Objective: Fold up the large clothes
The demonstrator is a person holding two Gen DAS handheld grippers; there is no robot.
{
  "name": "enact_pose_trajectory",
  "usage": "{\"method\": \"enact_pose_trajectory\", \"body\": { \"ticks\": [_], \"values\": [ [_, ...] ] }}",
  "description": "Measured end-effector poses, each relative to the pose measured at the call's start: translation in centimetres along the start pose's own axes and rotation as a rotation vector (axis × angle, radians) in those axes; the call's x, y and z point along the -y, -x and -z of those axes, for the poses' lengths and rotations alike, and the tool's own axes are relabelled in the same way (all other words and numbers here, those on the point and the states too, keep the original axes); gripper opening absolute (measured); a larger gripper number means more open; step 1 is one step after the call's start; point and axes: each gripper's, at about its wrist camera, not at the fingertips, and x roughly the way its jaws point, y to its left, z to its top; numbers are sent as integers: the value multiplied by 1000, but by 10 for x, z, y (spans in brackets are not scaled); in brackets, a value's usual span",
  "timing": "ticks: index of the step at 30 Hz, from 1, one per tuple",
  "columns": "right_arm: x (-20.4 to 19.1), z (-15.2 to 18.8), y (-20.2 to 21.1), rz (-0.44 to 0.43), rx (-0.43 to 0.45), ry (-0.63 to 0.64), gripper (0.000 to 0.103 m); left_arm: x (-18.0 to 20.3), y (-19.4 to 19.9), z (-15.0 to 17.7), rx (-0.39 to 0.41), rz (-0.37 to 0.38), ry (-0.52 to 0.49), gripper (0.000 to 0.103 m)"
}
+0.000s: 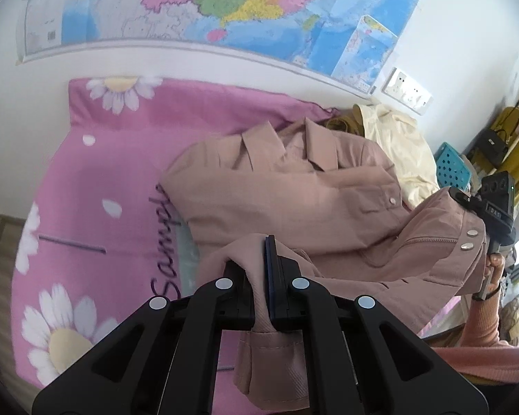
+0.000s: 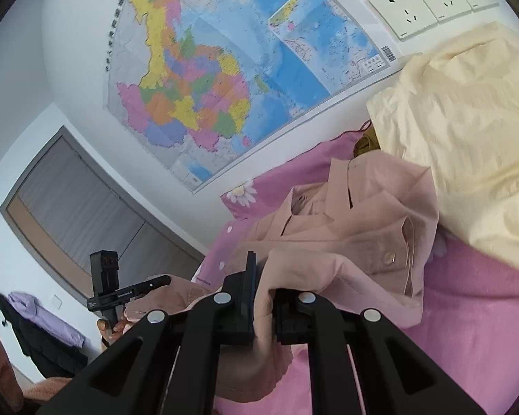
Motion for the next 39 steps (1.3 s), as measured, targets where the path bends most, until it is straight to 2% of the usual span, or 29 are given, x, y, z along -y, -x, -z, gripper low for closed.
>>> {"method": "enact_pose_trajectory", "body": {
  "ticks": [6,20,29,39],
  "values": [
    [6,-23,-11,22,10,-22,8,1,-8,-34,1,-37,-10,5],
    [23,-61,-37,49,5,-77,8,-2,-45,-77,-24,-117,-18,5],
    [36,-74,-51,71,-8,-99,9,3,-65,-91,-32,-153,-43,5],
    [52,-86,-64,84,-21,-137,9,-4,-82,-103,-50,-156,-39,5]
  ]
}}
